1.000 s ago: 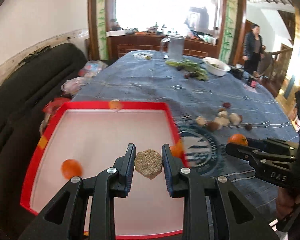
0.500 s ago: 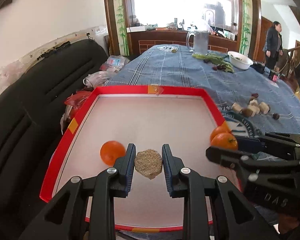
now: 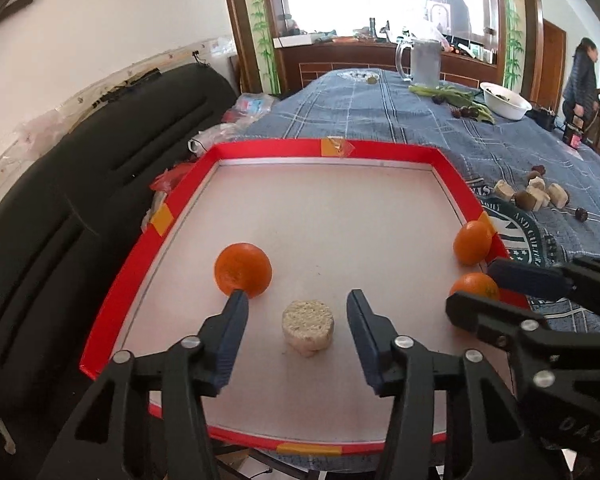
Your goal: Organize fruits
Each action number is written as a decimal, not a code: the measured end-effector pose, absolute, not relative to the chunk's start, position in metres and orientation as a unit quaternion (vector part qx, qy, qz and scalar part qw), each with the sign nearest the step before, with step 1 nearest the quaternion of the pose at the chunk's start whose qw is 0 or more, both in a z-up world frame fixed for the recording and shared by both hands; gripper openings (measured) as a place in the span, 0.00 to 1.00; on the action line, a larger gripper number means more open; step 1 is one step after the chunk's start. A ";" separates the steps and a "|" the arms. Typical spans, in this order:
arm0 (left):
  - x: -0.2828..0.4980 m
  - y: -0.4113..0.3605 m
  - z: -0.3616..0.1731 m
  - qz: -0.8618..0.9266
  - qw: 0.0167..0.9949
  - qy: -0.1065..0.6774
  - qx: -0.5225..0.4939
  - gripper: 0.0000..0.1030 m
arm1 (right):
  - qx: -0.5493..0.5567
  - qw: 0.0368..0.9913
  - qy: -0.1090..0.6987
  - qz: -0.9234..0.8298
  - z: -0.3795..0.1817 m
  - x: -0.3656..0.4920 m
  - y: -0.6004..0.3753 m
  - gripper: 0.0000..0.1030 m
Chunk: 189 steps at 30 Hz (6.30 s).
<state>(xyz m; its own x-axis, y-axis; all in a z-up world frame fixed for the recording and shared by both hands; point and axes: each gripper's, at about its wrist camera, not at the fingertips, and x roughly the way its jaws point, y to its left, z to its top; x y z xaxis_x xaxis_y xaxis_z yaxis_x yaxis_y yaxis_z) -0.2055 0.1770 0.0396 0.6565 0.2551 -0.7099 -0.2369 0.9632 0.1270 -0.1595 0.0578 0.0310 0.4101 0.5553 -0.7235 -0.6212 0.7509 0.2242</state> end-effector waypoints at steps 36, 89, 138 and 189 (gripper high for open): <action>-0.219 0.079 0.050 0.083 0.898 0.415 0.117 0.78 | 0.144 0.901 0.367 0.183 0.039 -0.143 -0.194 0.56; -0.061 0.003 0.025 -0.019 0.876 0.479 0.052 0.52 | 0.062 0.873 0.456 0.161 -0.001 -0.026 -0.187 0.28; -0.081 -0.035 0.034 -0.064 0.888 0.455 0.031 0.23 | 0.139 0.892 0.403 0.152 0.023 -0.027 -0.217 0.28; -0.216 0.181 0.044 0.104 0.909 0.400 -0.044 0.23 | -0.053 0.814 0.422 0.396 0.020 -0.130 0.096 0.28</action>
